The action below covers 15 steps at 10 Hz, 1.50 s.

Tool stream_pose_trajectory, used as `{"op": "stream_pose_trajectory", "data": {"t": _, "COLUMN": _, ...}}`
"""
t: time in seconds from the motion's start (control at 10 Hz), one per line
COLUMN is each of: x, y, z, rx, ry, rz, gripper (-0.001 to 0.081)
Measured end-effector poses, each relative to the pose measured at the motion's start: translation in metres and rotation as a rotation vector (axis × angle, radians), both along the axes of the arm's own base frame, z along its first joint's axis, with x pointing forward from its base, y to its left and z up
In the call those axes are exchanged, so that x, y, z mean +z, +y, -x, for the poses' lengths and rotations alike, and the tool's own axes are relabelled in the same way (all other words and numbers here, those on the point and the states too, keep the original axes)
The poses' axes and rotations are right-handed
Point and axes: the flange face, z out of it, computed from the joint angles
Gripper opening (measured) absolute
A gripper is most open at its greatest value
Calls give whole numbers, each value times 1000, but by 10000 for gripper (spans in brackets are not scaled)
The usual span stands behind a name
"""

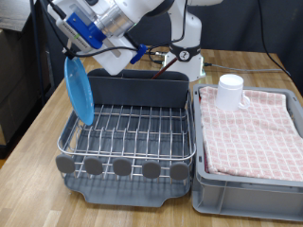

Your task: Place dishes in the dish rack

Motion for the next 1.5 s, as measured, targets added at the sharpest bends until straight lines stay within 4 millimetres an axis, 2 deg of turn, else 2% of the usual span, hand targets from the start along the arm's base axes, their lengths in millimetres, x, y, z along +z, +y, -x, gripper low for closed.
{"op": "stream_pose_trajectory", "data": {"t": 0.3, "x": -20, "y": -5, "z": 2, "rx": 6, "ry": -4, "rz": -17, "gripper": 15}}
{"op": "stream_pose_trajectory", "data": {"t": 0.7, "x": -39, "y": -1, "z": 3, "rx": -3, "ry": -10, "rz": -32, "gripper": 15}}
{"op": "stream_pose_trajectory", "data": {"t": 1.4, "x": -54, "y": 9, "z": 3, "rx": -15, "ry": -18, "rz": -44, "gripper": 15}}
{"op": "stream_pose_trajectory", "data": {"t": 1.5, "x": -54, "y": 10, "z": 3, "rx": -18, "ry": -23, "rz": -46, "gripper": 49}}
